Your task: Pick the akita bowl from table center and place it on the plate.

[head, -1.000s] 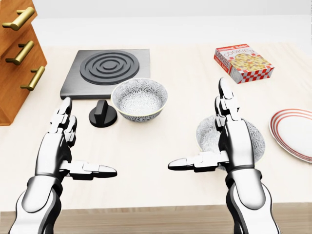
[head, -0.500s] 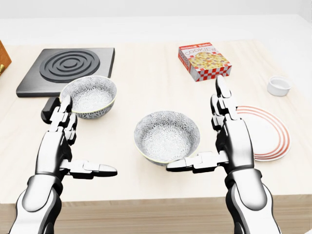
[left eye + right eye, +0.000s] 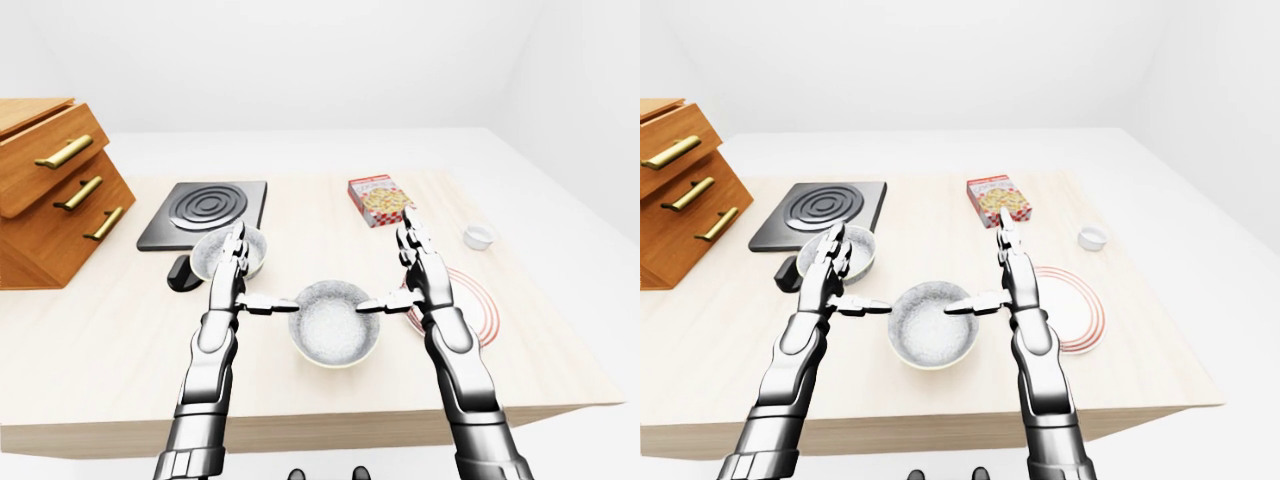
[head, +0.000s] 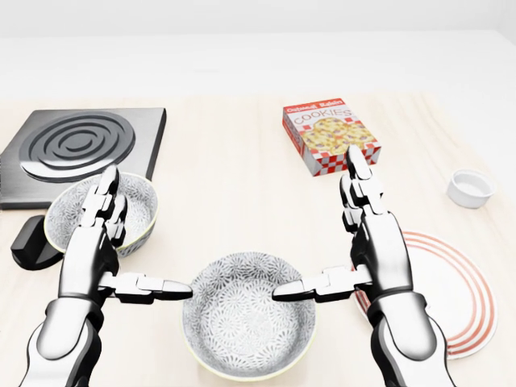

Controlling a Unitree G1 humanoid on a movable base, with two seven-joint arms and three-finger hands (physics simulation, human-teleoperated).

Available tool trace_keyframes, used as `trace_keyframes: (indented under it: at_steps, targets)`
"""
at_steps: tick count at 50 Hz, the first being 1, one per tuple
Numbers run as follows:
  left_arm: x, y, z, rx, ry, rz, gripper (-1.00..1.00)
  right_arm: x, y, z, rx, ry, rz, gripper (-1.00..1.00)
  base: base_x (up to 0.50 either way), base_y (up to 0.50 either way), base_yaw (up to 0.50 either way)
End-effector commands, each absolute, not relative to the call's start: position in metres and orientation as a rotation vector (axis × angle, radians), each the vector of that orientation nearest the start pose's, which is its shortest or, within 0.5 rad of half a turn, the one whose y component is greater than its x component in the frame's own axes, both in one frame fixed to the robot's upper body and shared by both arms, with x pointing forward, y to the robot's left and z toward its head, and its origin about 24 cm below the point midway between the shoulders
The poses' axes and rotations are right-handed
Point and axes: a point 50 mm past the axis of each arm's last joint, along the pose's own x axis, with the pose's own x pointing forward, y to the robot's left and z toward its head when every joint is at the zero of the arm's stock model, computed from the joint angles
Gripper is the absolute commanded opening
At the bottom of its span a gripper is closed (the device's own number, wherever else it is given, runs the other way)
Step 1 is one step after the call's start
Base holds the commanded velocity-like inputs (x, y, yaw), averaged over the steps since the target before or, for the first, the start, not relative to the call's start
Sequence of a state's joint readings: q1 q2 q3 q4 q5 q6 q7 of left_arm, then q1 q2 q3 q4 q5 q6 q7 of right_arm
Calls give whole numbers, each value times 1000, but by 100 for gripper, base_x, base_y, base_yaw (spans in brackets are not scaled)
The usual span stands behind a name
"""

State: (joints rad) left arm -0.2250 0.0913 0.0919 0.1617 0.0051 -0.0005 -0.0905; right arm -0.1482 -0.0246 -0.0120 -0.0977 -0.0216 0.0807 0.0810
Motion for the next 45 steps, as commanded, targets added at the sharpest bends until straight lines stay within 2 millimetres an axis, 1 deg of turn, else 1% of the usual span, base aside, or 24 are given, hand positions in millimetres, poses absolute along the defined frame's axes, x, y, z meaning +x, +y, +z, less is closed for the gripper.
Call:
trace_keyframes:
  at_steps: [1, 12, 20, 21, 23, 24, 28, 30, 32, 34, 36, 37, 38, 39, 45]
  targets:
    - [293, 172, 62, 86, -57, -40, 100, 279, -142, 88, -54, -132, 88, 100, 0, 0, 0]
    - [293, 172, 64, 86, -57, -38, 100, 279, -143, 95, -57, -158, 88, 100, 0, 0, 0]
    - [299, 180, 67, 112, -58, -9, 100, 281, -142, 98, -63, -170, 90, 100, 0, 0, 0]
    - [303, 184, 68, 186, -74, 10, 100, 281, -142, 99, -65, -173, 92, 100, 0, 0, 0]
    - [307, 188, 70, 212, -94, 16, 100, 281, -142, 99, -68, -172, 93, 100, 0, 0, 0]
    - [312, 193, 70, 256, -86, 38, 100, 281, -142, 99, -69, -172, 92, 100, 0, 0, 0]
    - [326, 206, 68, 370, -35, 82, 100, 281, -143, 99, -73, -175, 91, 100, 0, 0, 0]
    - [335, 216, 67, 471, 2, 118, 100, 281, -143, 98, -77, -168, 91, 100, 0, 0, 0]
    - [339, 222, 67, 532, 17, 146, 100, 281, -143, 98, -77, -167, 91, 100, 0, 0, 0]
    - [348, 230, 66, 587, 61, 166, 100, 282, -143, 97, -78, -166, 91, 100, 0, 0, 0]
    - [353, 234, 65, 654, 94, 172, 100, 282, -142, 98, -78, -167, 91, 100, 0, 0, 0]
    - [356, 236, 64, 714, 118, 170, 100, 282, -143, 98, -78, -166, 90, 100, 0, 0, 0]
    - [357, 237, 63, 718, 125, 172, 100, 282, -143, 98, -78, -166, 90, 100, 0, 0, 0]
    - [360, 238, 60, 762, 158, 167, 100, 282, -143, 97, -79, -164, 88, 100, 0, 0, 0]
    - [365, 245, 54, 946, 226, 211, 100, 280, -145, 96, -80, -162, 85, 100, 0, 0, 0]
